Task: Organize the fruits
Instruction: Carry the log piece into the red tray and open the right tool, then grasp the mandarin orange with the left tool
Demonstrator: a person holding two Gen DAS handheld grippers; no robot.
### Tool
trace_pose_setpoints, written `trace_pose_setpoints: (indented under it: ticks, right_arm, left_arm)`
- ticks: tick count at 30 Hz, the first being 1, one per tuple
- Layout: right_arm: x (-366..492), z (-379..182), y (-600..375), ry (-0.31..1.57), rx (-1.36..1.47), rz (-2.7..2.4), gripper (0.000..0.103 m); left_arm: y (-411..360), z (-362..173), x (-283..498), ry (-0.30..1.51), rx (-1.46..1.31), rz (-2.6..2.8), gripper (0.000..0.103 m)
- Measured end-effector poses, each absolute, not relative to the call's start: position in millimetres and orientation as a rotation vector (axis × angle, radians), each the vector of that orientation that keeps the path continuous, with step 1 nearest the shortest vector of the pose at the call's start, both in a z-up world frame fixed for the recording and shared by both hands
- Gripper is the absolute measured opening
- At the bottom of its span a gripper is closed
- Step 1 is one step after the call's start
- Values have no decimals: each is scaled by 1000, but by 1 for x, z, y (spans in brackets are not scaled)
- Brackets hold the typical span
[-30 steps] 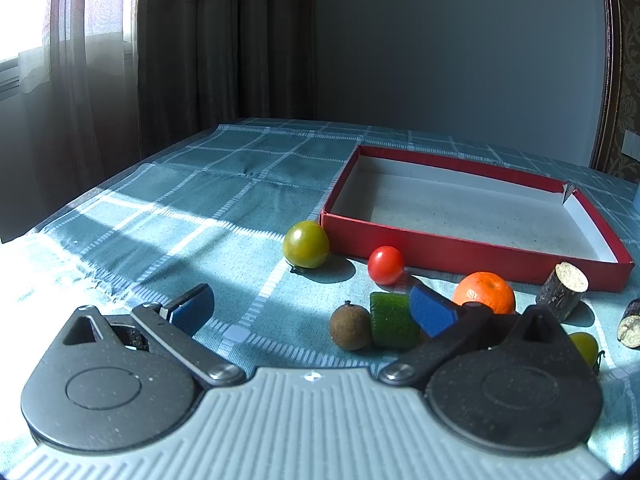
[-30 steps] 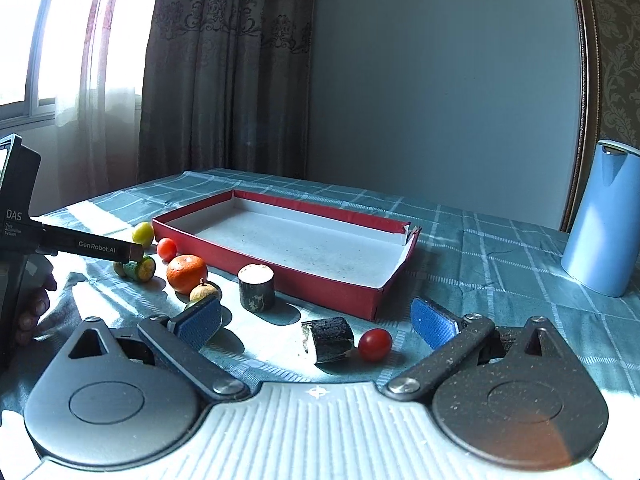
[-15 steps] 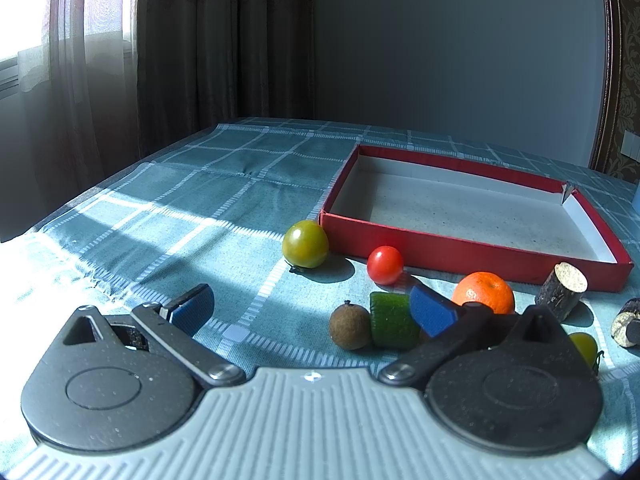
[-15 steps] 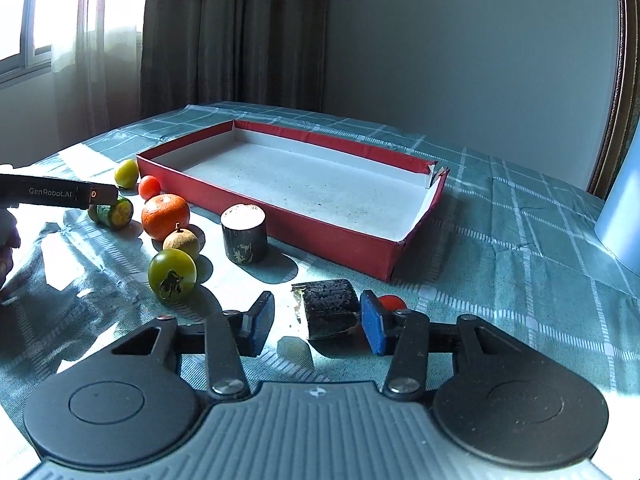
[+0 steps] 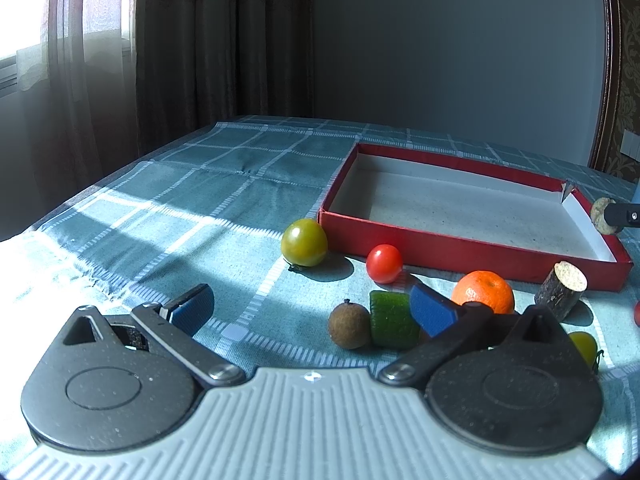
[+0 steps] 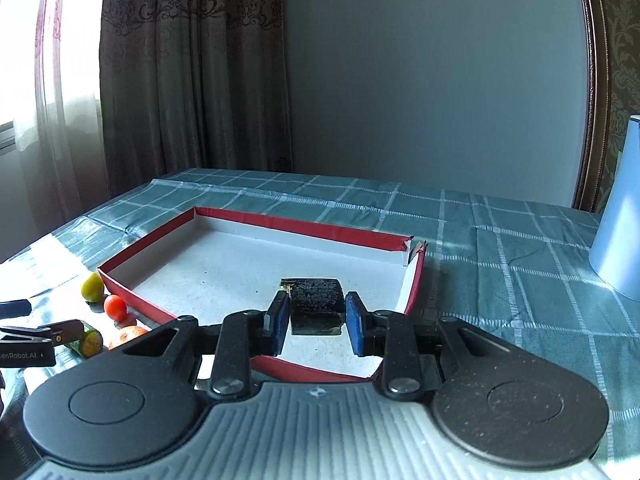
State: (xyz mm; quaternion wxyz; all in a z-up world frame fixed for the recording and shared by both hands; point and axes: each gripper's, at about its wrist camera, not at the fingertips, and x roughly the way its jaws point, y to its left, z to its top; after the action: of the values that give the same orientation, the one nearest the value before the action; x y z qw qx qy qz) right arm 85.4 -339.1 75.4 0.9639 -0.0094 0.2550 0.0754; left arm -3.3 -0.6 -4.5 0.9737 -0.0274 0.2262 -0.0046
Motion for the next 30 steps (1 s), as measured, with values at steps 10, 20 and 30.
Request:
trace_pose_setpoints:
  ticks: [10, 20, 30]
  right_arm:
    - [97, 46, -312, 593, -86, 86, 31]
    - [-20, 74, -360, 420, 44, 126, 80]
    - [-78, 61, -364, 446, 153, 148, 80]
  left_arm:
    - [-1, -4, -3, 468, -49, -21, 103]
    - [-10, 5, -29, 303, 14, -213, 103]
    - [-48, 14, -19, 368, 125, -326, 82]
